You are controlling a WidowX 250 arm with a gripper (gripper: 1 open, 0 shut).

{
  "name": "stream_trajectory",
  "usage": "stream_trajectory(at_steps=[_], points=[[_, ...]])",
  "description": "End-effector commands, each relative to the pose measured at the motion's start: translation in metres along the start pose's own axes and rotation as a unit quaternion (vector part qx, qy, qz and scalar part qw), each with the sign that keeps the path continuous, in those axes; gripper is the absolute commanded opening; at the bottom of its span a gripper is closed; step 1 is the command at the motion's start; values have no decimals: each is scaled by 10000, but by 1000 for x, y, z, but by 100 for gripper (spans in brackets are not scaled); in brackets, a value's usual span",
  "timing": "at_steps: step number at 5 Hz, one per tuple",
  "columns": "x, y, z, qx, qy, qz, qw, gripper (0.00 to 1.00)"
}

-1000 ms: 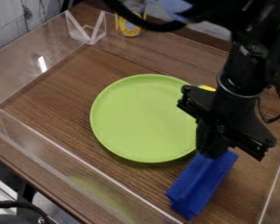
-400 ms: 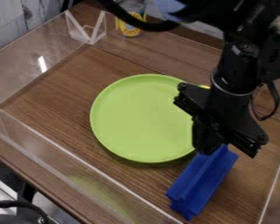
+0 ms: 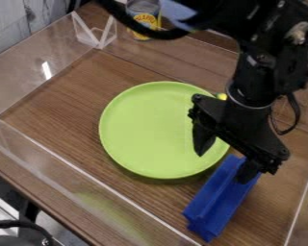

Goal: Put the blue object in the green plate

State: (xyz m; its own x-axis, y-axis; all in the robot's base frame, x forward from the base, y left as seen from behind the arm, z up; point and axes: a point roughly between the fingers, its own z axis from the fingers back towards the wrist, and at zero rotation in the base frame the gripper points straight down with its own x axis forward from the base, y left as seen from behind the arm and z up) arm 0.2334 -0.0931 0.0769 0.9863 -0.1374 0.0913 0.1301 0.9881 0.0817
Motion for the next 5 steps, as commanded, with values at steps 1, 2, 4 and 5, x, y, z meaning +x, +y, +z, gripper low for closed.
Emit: stream_trajectory(at_steps=[1, 2, 4, 5], points=[[3, 1, 0, -39, -188, 68, 9998, 100], [1, -2, -10, -58, -211, 97, 9997, 100], [-1, -2, -22, -59, -230, 84, 9997, 100], [-2, -1, -25, -52, -244, 79, 9997, 0]])
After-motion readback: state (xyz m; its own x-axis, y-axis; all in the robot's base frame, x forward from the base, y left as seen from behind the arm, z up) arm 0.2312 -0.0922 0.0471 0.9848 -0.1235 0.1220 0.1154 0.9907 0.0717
